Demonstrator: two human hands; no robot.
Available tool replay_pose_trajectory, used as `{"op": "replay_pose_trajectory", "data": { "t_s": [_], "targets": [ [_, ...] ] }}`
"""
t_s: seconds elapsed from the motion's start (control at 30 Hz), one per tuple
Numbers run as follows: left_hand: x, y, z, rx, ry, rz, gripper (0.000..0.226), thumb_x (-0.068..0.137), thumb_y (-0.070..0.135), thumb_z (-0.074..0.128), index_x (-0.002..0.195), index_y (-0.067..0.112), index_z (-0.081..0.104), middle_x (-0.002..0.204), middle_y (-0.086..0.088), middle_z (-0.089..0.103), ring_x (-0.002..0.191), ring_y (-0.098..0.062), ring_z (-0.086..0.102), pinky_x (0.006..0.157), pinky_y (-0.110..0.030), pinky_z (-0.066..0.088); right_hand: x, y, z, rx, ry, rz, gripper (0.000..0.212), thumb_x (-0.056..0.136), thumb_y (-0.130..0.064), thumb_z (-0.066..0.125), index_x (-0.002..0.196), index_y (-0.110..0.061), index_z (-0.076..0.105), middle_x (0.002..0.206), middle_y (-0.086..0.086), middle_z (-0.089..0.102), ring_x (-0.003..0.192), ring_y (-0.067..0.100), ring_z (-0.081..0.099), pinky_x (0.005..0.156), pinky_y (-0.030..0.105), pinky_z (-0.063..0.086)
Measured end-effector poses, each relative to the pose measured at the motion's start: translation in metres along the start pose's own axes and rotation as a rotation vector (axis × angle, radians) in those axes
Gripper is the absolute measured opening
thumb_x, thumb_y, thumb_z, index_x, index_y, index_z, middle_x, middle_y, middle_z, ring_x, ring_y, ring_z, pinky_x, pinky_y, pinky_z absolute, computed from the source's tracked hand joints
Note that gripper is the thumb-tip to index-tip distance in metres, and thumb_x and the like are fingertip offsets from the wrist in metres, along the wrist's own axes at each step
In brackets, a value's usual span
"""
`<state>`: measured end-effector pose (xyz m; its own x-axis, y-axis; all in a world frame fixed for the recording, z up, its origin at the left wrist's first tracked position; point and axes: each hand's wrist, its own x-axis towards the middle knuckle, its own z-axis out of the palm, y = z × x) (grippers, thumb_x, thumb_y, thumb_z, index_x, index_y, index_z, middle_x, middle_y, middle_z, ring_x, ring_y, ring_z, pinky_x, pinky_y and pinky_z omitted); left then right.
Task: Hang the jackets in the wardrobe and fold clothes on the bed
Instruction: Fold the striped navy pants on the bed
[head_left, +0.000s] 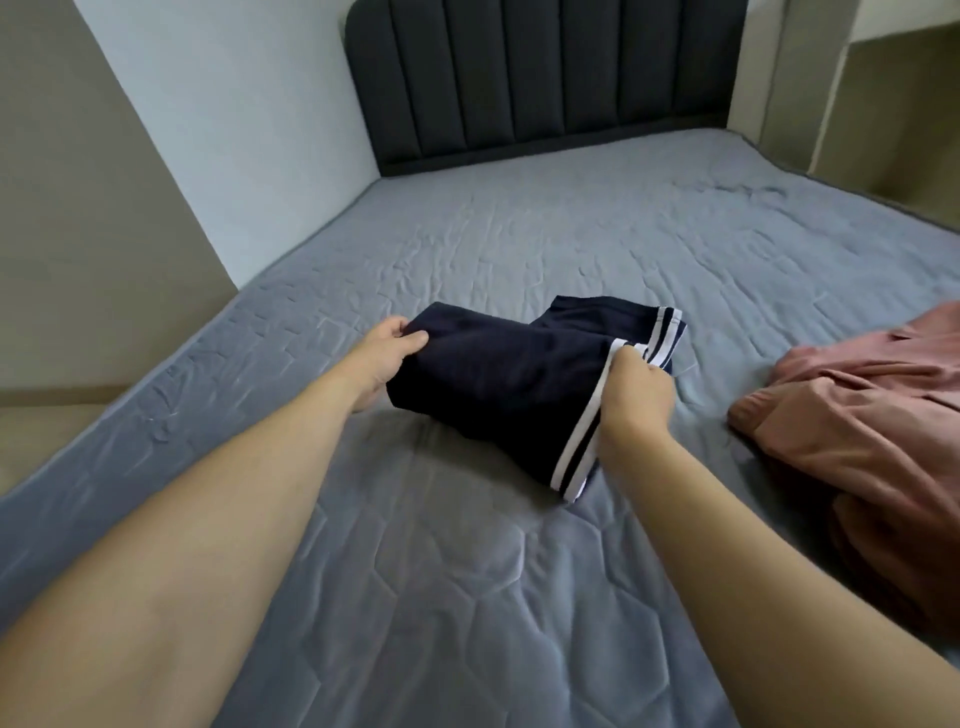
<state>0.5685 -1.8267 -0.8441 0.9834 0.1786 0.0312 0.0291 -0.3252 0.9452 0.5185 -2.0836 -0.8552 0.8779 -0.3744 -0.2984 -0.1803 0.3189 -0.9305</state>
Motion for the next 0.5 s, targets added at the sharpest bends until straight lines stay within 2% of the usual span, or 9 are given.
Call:
{"op": "replay_pose_trajectory", "data": {
  "t_s": [0.1,0.2,0.3,0.33,0.37,0.43,0.5],
  "targets": [
    [0.04,0.025,0.036,0.062,0.023,0.07,0.015,0.099,0.021,0.052,0.085,0.022,0.049,0.084,0.003,0.059,0.074,-0.01,0.051,0.067,-0.023,0.041,0.036,-0.011,0.001,0.075,0.026,0.02,0.016,0.087,-0.029,0.049,0.076,-0.018,0.047,0.072,-0.004,0.048,0.06,0.015,0.044,0.058,0.028,0.037],
    [0.079,0.036,0.074,0.15,0.082,0.139,0.014,0.099,0.026,0.049,0.086,0.025,0.047,0.085,0.006,0.056,0.074,-0.008,0.049,0.066,-0.022,0.041,0.076,-0.016,0.003,0.091,0.055,-0.086,0.019,0.092,-0.024,0.046,0.074,-0.022,0.043,0.074,-0.005,0.044,0.058,0.011,0.038,0.062,0.027,0.037],
    [0.114,0.031,0.108,0.229,0.131,0.173,0.008,0.1,0.028,0.045,0.093,0.023,0.047,0.087,0.006,0.055,0.075,-0.009,0.049,0.066,-0.024,0.042,0.106,-0.018,-0.001,0.076,0.076,-0.171,0.019,0.098,-0.034,0.045,0.087,-0.021,0.055,0.076,-0.008,0.054,0.068,0.012,0.05,0.061,0.027,0.04],
    [0.125,0.026,0.12,0.247,0.142,0.179,0.009,0.1,0.028,0.044,0.096,0.02,0.047,0.088,0.006,0.055,0.075,-0.01,0.05,0.067,-0.025,0.042,0.118,-0.016,-0.003,0.062,0.076,-0.202,0.022,0.099,-0.037,0.044,0.098,-0.021,0.059,0.087,-0.007,0.061,0.079,0.013,0.056,0.066,0.027,0.044],
    [0.132,0.021,0.13,0.27,0.153,0.183,0.009,0.1,0.028,0.043,0.098,0.019,0.046,0.087,0.006,0.054,0.075,-0.011,0.05,0.066,-0.026,0.041,0.123,-0.015,-0.005,0.049,0.074,-0.225,0.028,0.099,-0.039,0.043,0.111,-0.019,0.059,0.101,-0.005,0.064,0.092,0.014,0.059,0.078,0.029,0.048],
    [0.146,0.007,0.153,0.323,0.161,0.172,0.007,0.1,0.026,0.042,0.099,0.02,0.044,0.084,0.009,0.053,0.073,-0.009,0.05,0.062,-0.024,0.038,0.141,-0.009,-0.008,0.033,0.082,-0.228,0.035,0.1,-0.039,0.041,0.123,-0.016,0.055,0.118,-0.001,0.062,0.108,0.018,0.058,0.095,0.034,0.045],
    [0.154,-0.011,0.172,0.392,0.134,0.121,0.006,0.1,0.026,0.041,0.1,0.02,0.042,0.083,0.009,0.053,0.074,-0.011,0.051,0.06,-0.025,0.036,0.153,-0.002,-0.01,-0.001,0.071,-0.183,0.038,0.099,-0.044,0.04,0.125,-0.018,0.047,0.119,0.0,0.059,0.105,0.02,0.055,0.091,0.032,0.043]
  ]
}}
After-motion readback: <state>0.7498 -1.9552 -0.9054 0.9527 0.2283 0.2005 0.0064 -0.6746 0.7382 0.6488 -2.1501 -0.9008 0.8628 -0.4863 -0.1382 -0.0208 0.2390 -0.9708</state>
